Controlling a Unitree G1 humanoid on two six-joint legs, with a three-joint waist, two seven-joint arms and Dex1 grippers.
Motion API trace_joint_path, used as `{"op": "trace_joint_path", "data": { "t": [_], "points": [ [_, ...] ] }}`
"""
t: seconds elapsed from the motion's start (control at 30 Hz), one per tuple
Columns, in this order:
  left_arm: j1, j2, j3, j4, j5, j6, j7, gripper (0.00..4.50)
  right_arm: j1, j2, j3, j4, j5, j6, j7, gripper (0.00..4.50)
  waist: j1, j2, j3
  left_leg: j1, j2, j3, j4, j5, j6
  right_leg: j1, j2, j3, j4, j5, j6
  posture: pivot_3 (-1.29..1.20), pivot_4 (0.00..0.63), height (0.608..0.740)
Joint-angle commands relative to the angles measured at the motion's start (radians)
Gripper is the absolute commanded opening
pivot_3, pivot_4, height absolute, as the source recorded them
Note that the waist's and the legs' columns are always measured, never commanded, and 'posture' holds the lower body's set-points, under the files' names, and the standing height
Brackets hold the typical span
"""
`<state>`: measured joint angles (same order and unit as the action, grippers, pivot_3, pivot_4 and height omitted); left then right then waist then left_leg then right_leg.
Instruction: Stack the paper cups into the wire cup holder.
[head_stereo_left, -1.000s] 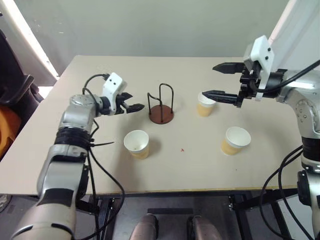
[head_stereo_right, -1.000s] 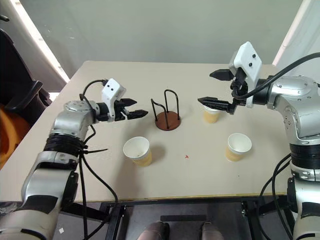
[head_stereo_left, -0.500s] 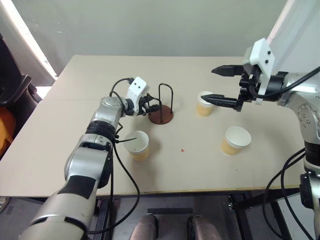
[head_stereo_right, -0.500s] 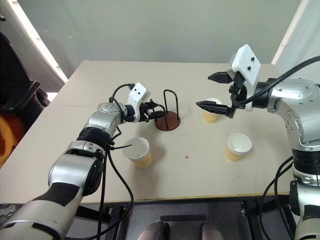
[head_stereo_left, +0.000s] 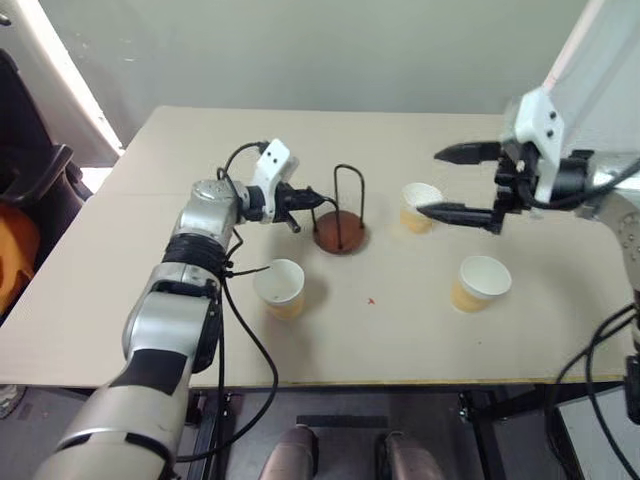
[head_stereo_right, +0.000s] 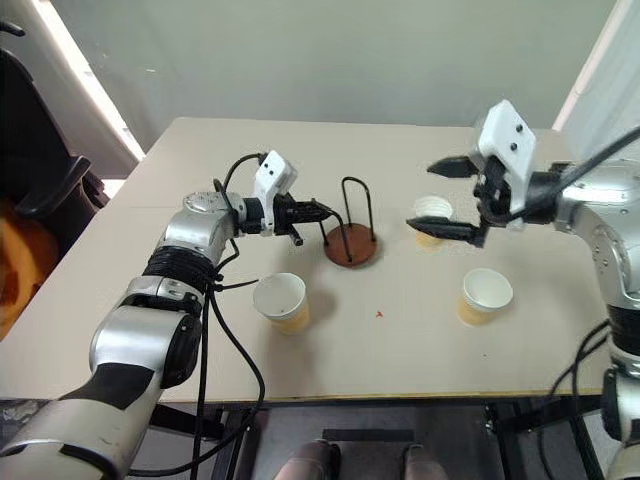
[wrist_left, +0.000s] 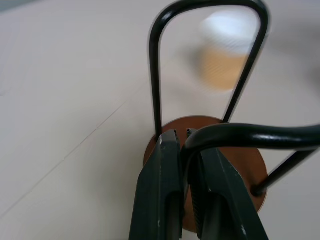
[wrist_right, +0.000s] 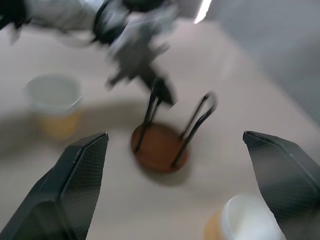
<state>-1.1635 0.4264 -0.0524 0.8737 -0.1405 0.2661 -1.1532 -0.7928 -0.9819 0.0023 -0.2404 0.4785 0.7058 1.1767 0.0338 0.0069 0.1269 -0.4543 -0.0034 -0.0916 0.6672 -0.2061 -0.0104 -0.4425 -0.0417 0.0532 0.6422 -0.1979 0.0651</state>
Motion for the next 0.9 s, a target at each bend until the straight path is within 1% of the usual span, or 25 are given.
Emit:
{"op": "trace_joint_path", "data": {
  "t": [0.03, 0.1, 0.2, 0.33, 0.47, 0.57, 0.7, 0.83, 0.9],
  "points": [
    [0.036, 0.005, -0.024, -0.256, -0.084, 0.113, -0.140, 0.02, 0.053, -0.090, -0.002, -0.029, 0.006, -0.056, 0.130, 4.50, 0.000, 0.000, 0.000, 0.000, 0.000, 0.001, 0.000, -0.001, 0.000, 0.000, 0.000, 0.001, 0.000, -0.001, 0.001, 0.00, 0.150, 0.740],
    [0.071, 0.005, -0.058, -0.371, -0.106, 0.169, -0.191, 0.02, 0.086, -0.119, 0.003, -0.031, 0.006, -0.076, 0.172, 4.50, 0.000, 0.000, 0.000, -0.001, 0.000, 0.003, 0.001, -0.002, 0.001, 0.000, -0.001, 0.002, -0.001, -0.001, 0.002, 0.00, 0.150, 0.740],
    [0.124, 0.018, -0.124, -0.510, -0.102, 0.184, -0.244, 0.02, 0.093, -0.118, -0.012, -0.002, 0.004, -0.088, 0.171, 4.50, -0.001, 0.000, 0.000, 0.001, 0.000, 0.006, 0.001, -0.002, 0.001, 0.000, -0.001, 0.003, 0.000, -0.001, 0.004, 0.00, 0.150, 0.740],
    [0.157, 0.030, -0.182, -0.578, -0.092, 0.160, -0.284, 0.02, 0.107, -0.132, -0.037, 0.005, 0.024, -0.083, 0.191, 4.50, -0.004, 0.000, 0.000, 0.003, 0.001, 0.007, 0.003, -0.002, 0.002, 0.001, -0.001, 0.005, 0.002, 0.000, 0.006, 0.00, 0.150, 0.740],
    [0.154, 0.007, -0.223, -0.541, -0.050, 0.099, -0.248, 0.02, 0.156, -0.163, -0.055, -0.036, 0.045, -0.062, 0.207, 4.50, -0.005, 0.000, 0.000, 0.004, 0.001, 0.007, 0.003, -0.004, 0.011, 0.002, -0.002, 0.005, 0.002, 0.004, 0.006, 0.00, 0.150, 0.740],
    [0.156, -0.005, -0.226, -0.515, -0.043, 0.072, -0.238, 0.02, 0.178, -0.174, -0.068, -0.054, 0.053, -0.060, 0.205, 4.50, -0.004, 0.000, 0.000, 0.005, 0.001, 0.007, 0.003, -0.004, 0.012, 0.005, -0.002, 0.005, 0.001, 0.005, 0.006, 0.00, 0.150, 0.740],
    [0.184, -0.018, -0.249, -0.494, -0.020, -0.014, -0.245, 0.02, 0.190, -0.180, -0.071, -0.059, 0.056, -0.060, 0.196, 4.50, -0.005, 0.000, 0.000, 0.006, 0.001, 0.007, 0.003, -0.004, 0.013, 0.005, -0.003, 0.005, 0.000, 0.006, 0.007, 0.00, 0.150, 0.740],
    [0.190, -0.030, -0.277, -0.449, 0.028, -0.080, -0.222, 0.02, 0.188, -0.178, -0.066, -0.067, 0.056, -0.057, 0.189, 4.50, -0.005, 0.000, 0.000, 0.007, 0.001, 0.007, 0.003, -0.004, 0.013, 0.006, -0.003, 0.005, 0.000, 0.006, 0.007, 0.00, 0.150, 0.740],
    [0.178, -0.040, -0.278, -0.418, 0.043, -0.080, -0.200, 0.02, 0.184, -0.176, -0.064, -0.070, 0.056, -0.054, 0.186, 4.50, -0.005, 0.000, 0.000, 0.007, 0.001, 0.007, 0.003, -0.004, 0.013, 0.006, -0.003, 0.005, 0.000, 0.006, 0.007, 0.00, 0.150, 0.740]
  ]
}}
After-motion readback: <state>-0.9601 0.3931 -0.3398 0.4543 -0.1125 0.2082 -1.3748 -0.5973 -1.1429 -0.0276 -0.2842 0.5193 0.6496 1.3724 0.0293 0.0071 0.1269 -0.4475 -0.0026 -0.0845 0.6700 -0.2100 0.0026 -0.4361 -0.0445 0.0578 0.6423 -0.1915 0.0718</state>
